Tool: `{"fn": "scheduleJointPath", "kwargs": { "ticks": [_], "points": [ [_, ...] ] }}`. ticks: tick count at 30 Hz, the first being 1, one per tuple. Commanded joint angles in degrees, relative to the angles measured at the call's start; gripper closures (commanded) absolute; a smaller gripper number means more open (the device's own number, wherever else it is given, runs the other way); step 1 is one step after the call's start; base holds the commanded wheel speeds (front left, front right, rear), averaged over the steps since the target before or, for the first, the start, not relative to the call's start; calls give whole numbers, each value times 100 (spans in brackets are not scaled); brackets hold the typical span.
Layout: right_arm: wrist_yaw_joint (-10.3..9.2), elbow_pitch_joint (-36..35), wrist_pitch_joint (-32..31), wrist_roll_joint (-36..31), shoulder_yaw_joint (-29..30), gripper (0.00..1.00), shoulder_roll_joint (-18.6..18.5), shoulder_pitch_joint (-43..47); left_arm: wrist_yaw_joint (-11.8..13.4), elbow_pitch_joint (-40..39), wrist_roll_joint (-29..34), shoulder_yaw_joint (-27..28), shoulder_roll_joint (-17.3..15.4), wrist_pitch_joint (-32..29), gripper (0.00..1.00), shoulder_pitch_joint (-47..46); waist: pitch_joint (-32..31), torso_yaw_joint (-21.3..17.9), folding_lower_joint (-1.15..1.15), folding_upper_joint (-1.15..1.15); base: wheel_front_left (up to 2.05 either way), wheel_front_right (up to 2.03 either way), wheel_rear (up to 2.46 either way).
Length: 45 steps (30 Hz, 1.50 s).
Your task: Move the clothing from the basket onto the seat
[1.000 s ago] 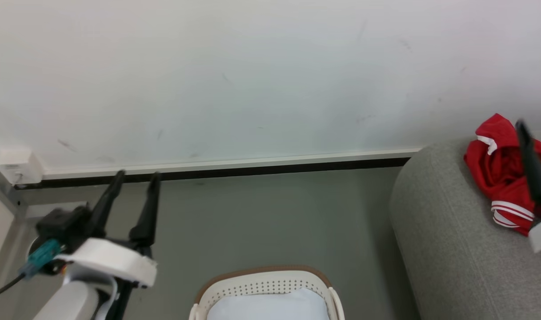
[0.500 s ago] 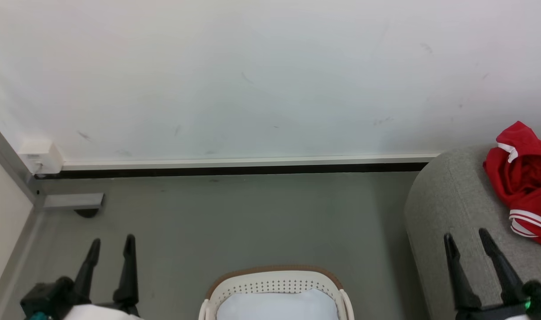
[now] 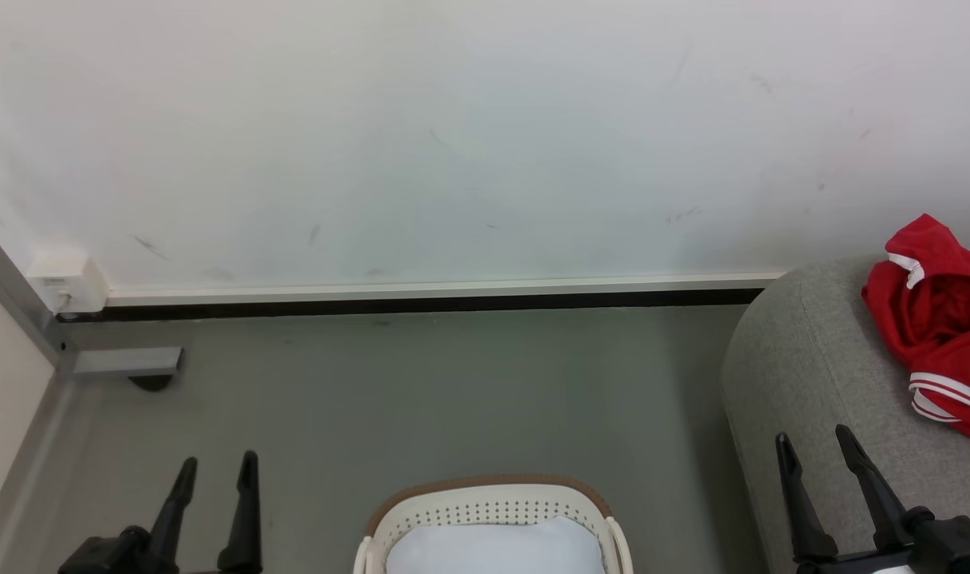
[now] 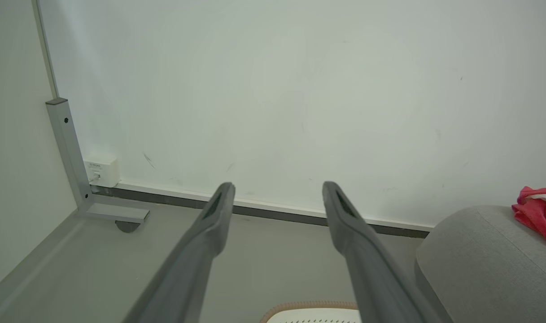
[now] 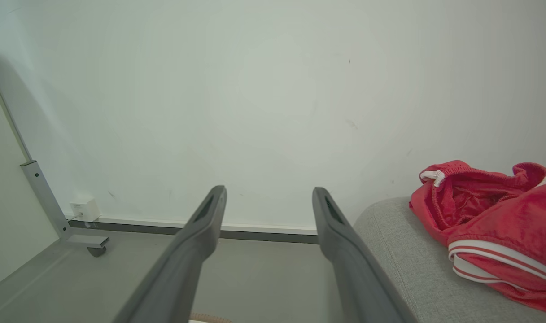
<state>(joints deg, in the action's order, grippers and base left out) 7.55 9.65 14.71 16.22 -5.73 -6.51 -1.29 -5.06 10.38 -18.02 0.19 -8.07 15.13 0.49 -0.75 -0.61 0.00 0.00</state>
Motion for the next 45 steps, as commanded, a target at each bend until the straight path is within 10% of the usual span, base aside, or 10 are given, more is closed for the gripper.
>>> {"fn": "scheduleJointPath", "kwargs": {
  "ticks": [1,11,12,45],
  "points": [
    [-13,49,33,-7,-6,0,12,-69,-32,16,90,53,15,2,0,11,1,5,0,0,0,0,0],
    [-13,138,51,48,-60,0,61,-106,-199,172,238,206,215,2,0,-85,9,31,0,0,0,0,0],
    [-13,133,51,48,-63,100,67,-109,-208,206,179,197,234,2,100,-82,5,36,0,0,0,0,0],
    [-2,294,-680,2880,290,100,132,-203,-218,336,-2580,332,354,-799,100,-257,27,40,0,0,0,0,0]
  ]
}}
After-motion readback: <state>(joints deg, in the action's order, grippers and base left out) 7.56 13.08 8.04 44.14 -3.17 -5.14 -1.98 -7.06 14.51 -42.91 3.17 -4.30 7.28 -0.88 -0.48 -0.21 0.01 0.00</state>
